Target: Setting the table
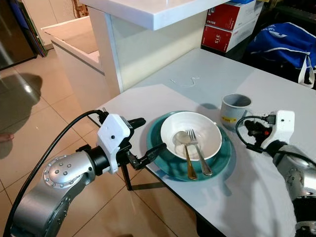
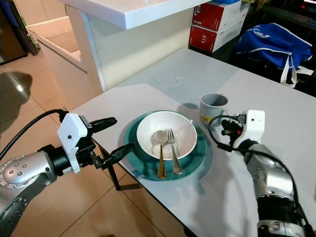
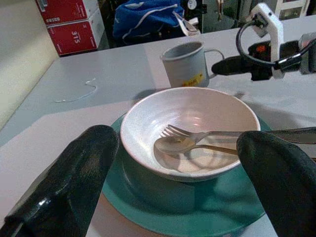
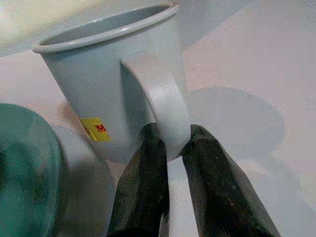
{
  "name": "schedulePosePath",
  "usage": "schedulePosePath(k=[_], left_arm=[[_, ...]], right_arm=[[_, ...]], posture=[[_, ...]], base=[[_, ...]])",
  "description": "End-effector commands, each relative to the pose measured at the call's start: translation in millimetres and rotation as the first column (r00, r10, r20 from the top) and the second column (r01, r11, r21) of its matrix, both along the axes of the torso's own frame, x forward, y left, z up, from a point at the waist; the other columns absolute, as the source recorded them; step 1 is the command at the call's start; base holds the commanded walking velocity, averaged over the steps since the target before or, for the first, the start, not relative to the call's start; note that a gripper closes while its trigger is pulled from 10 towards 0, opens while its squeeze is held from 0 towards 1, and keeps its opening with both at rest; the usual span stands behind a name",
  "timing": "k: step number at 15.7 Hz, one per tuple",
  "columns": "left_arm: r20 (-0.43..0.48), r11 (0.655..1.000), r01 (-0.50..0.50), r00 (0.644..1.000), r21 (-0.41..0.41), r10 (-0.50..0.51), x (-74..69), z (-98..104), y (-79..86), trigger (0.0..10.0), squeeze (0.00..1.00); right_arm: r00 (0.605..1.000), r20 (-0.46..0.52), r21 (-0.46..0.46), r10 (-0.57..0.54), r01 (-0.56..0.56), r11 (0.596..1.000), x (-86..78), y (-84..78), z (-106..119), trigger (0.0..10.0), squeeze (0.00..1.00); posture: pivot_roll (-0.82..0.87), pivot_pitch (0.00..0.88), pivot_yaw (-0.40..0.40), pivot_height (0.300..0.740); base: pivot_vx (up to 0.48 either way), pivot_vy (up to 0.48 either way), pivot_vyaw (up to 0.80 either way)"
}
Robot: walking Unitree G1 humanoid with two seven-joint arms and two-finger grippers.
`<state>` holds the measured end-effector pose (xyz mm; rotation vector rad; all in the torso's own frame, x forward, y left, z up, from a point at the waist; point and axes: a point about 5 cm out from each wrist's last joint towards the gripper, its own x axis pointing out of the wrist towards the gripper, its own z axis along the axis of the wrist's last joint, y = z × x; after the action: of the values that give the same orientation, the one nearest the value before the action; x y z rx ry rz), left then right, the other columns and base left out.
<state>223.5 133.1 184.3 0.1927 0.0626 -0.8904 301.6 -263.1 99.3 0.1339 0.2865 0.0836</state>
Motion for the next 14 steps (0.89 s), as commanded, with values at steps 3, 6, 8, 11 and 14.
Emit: schedulePosePath(k=[3,6,8,11,14], left_arm=[[0.005,1.0,0.03,1.0,0.008,-0.03,-1.4,3.8,-2.3,10.0,0.0],[0.006,0.999,0.033,0.999,0.011,-0.033,-0.8,3.7,-2.7,10.0,0.0],[0.008,0.999,0.032,0.999,0.011,-0.032,-0.4,3.9,-2.7,10.0,0.0],[0.01,0.999,0.036,0.999,0.014,-0.037,-0.6,4.0,-2.9,10.0,0.0],[0.01,0.999,0.039,0.999,0.017,-0.039,-1.1,4.1,-2.5,10.0,0.0]], right_arm=[[0.999,0.006,0.019,-0.031,0.031,0.999,4.6,0.7,-5.8,10.0,0.0],[0.997,0.001,0.015,-0.077,0.077,0.997,7.0,0.2,-15.0,10.0,0.0],[0.996,0.001,0.012,-0.089,0.089,0.996,7.3,-0.6,-16.5,10.0,0.0],[0.995,0.0,0.025,-0.104,0.103,0.994,7.4,-2.3,-20.8,10.0,1.0],[0.995,0.009,0.032,-0.1,0.1,0.994,5.3,-5.4,-19.3,10.0,1.0]], posture=[[0.04,0.0,0.005,0.74],[0.04,0.0,0.005,0.74],[0.05,0.0,0.005,0.74],[0.05,0.0,0.007,0.74],[0.05,0.0,0.006,0.74]], base=[[0.0,0.0,0.0],[0.0,0.0,0.0],[0.0,0.0,0.0],[0.0,0.0,0.0],[0.0,0.0,0.0]])
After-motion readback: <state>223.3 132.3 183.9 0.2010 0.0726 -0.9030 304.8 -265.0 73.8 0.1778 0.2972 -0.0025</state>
